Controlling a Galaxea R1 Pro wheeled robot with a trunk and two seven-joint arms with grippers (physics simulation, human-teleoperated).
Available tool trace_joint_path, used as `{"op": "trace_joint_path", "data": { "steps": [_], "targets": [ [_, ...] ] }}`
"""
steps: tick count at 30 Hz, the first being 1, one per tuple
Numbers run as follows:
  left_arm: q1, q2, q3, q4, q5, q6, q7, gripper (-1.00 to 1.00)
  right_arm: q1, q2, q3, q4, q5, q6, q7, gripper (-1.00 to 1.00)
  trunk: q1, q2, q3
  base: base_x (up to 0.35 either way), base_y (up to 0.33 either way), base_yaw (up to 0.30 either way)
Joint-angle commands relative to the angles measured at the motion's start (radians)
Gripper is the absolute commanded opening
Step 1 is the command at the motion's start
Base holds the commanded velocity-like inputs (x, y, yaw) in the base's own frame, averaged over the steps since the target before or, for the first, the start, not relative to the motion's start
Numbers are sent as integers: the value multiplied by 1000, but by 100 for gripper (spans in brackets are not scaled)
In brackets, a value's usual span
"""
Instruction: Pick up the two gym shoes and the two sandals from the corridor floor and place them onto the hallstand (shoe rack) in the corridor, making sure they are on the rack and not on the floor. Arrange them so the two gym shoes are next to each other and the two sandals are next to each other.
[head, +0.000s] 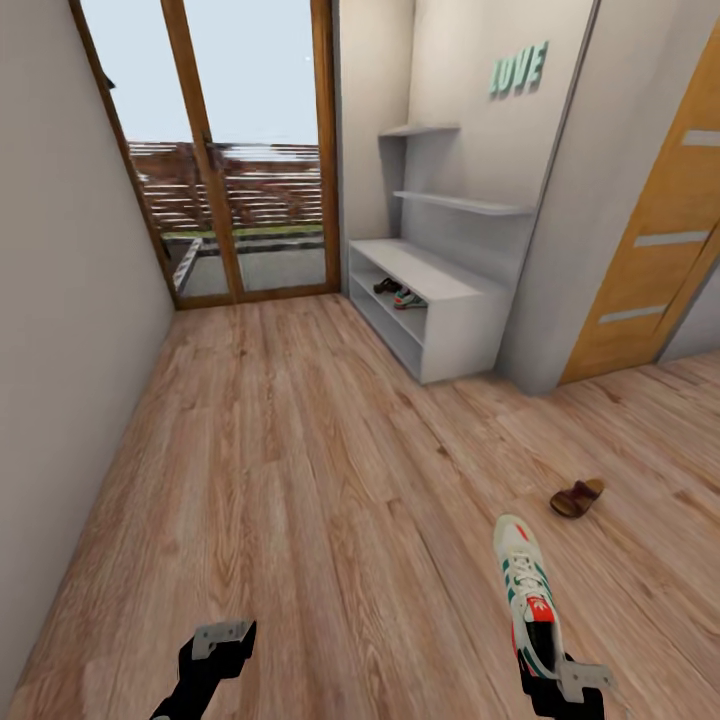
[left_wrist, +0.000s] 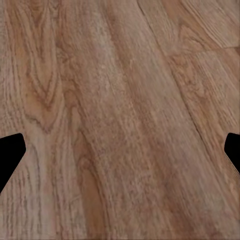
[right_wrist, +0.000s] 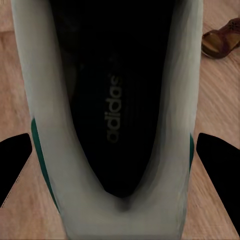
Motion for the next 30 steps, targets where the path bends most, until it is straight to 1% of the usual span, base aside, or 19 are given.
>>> {"op": "trace_joint_path", "data": {
  "steps": [1, 17, 30],
  "targets": [
    [-1, -1, 9, 0, -9, -3, -6, 100, 0, 0, 8, 0, -4, -2, -7, -100, 0, 0, -1, 339, 0, 0],
    [-1, -1, 9, 0, -10, -4, -6, 100, -1, 0, 8, 0, -4, -2, -6, -100, 0, 0, -1, 339, 71, -8],
    [-1, -1, 9, 1, -9, -3, -6, 100, -1, 0, 8, 0, -4, -2, -5, -100, 0, 0, -1, 339, 100, -238]
  ]
}}
